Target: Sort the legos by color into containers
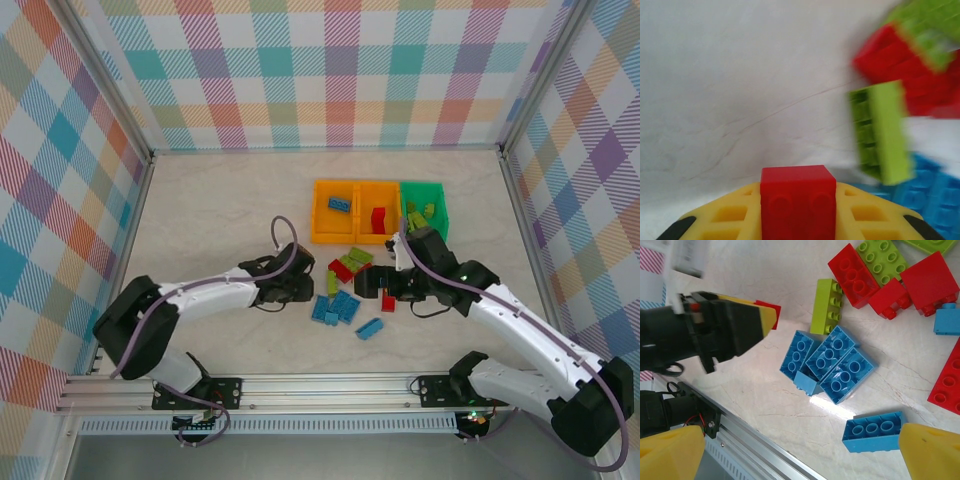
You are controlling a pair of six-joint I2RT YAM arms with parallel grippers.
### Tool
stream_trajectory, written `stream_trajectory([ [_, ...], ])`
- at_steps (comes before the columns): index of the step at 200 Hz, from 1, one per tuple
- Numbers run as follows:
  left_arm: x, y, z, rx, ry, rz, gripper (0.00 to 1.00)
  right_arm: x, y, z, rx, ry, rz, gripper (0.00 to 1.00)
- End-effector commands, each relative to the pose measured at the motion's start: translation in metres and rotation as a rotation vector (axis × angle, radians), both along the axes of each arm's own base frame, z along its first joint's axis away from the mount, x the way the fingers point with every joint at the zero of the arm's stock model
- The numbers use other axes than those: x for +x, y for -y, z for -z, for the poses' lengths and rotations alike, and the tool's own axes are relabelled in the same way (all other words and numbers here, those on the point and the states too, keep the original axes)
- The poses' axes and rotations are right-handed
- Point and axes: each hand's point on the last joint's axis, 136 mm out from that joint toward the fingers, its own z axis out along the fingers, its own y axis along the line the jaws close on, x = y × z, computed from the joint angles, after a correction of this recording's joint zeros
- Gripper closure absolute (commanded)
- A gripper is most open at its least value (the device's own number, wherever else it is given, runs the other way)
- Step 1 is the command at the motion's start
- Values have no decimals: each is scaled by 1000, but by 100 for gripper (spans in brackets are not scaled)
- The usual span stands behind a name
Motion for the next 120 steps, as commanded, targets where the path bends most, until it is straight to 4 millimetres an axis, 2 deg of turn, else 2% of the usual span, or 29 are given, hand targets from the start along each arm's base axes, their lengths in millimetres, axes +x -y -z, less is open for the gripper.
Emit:
stream_trajectory([
  [1, 18, 49, -79, -143, 185, 130, 81, 5, 7, -29, 9, 101, 29, 0],
  [21, 45, 79, -104, -121, 267, 168, 80, 11, 27, -36, -34, 175, 118, 0],
  [50, 104, 119, -131, -72, 394, 143, 80, 8, 44, -45, -29, 234, 190, 0],
  [65, 133, 140, -132, -31, 448, 139, 79, 3, 49, -46, -27, 231, 201, 0],
  [84, 171, 155, -128, 4, 480, 102, 79, -3, 54, -43, -35, 211, 204, 0],
  [89, 176, 154, -118, 27, 450, 98, 79, -5, 55, -43, -35, 208, 205, 0],
  [105, 188, 166, -110, -13, 394, 93, 75, -9, 58, -41, -35, 200, 212, 0],
  [120, 193, 175, -112, -38, 387, 105, 60, -11, 61, -38, -38, 196, 220, 0],
])
